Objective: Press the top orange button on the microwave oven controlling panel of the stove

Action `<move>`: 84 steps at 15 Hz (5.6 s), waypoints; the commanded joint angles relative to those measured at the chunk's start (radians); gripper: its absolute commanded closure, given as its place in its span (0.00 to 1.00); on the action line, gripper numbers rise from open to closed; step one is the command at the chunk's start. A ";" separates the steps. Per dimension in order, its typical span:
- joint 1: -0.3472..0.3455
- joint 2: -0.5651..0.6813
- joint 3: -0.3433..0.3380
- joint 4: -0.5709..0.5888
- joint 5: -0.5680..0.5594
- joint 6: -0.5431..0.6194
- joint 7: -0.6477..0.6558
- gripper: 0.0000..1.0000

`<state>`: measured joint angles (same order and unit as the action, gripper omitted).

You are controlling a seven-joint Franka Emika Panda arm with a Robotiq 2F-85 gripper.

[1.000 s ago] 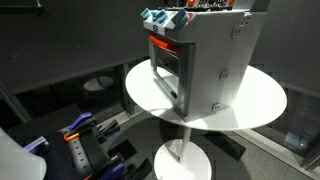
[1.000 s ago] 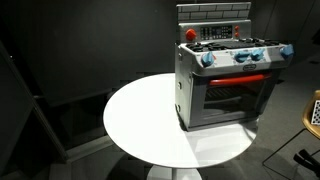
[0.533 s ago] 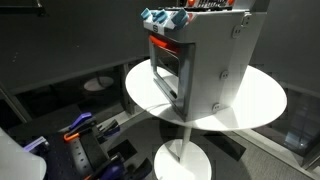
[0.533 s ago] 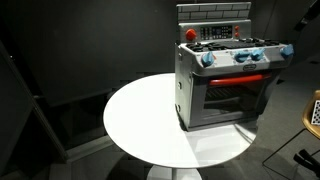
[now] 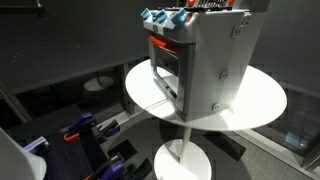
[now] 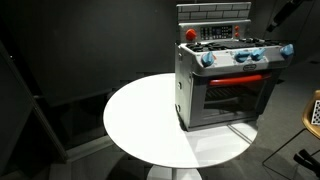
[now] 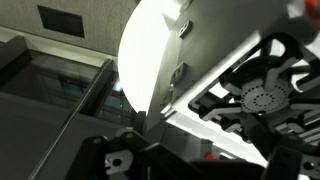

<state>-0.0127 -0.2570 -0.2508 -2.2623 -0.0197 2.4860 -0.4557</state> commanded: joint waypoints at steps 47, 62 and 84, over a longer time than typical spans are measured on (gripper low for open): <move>-0.071 0.227 0.115 0.155 -0.044 0.264 0.125 0.00; -0.071 0.242 0.122 0.174 -0.059 0.270 0.194 0.00; -0.079 0.223 0.122 0.164 -0.053 0.244 0.166 0.00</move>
<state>-0.0775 0.0091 -0.1401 -2.0899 -0.0995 2.8010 -0.2947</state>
